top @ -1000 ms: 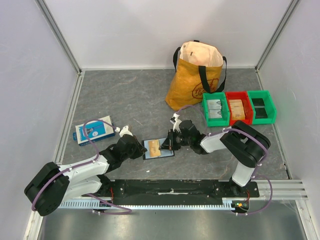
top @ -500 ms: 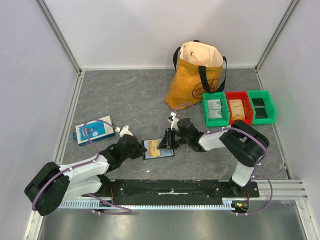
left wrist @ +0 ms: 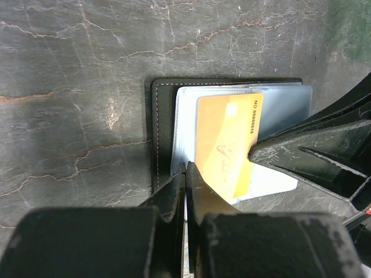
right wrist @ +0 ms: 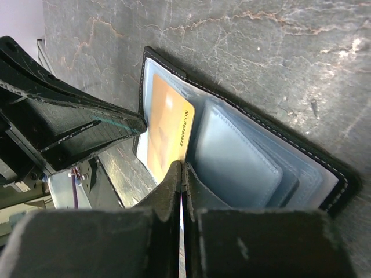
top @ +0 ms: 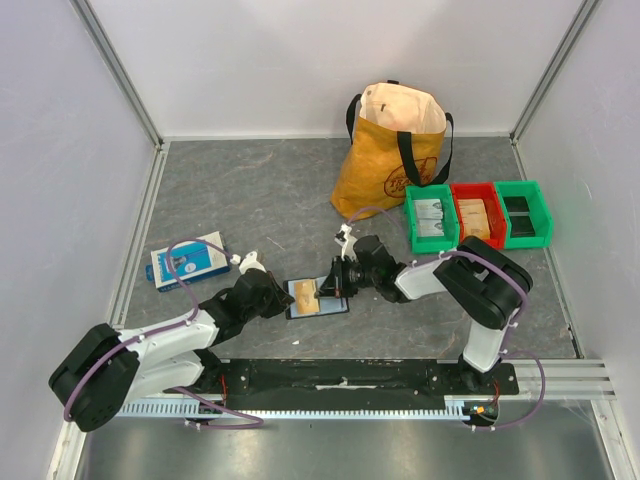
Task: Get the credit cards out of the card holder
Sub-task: Remove the credit card from the card holder.
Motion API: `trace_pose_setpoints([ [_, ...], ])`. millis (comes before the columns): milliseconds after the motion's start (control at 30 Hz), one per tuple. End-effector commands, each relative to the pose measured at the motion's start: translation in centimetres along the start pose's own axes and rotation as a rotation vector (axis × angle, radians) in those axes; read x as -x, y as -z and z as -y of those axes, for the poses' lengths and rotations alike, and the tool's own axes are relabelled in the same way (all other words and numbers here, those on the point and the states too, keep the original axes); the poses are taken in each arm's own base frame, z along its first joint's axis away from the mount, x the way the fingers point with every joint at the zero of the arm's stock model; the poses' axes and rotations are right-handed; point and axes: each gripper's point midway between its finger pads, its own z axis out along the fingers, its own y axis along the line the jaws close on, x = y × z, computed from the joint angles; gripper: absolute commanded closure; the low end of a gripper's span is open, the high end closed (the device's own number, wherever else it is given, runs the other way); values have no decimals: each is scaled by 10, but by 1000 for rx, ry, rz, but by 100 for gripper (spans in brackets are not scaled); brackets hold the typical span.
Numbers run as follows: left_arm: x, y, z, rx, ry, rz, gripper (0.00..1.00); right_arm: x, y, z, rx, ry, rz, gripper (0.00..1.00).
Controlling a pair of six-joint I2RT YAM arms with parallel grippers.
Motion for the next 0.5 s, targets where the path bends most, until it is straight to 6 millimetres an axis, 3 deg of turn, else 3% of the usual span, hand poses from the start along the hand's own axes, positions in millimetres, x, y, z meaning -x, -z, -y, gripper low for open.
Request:
trace_pose_setpoints([
  [0,-8,2,-13,32,-1,-24,98,7,16,10,-35,16,25,100],
  [167,-4,4,-8,12,-6,-11,98,13,33,15,-79,35,33,100],
  [333,-4,4,-4,-2,-17,-18,98,17,32,10,-64,47,23,100],
  [467,-5,4,0,-13,-26,-29,98,18,27,8,-49,42,7,89],
])
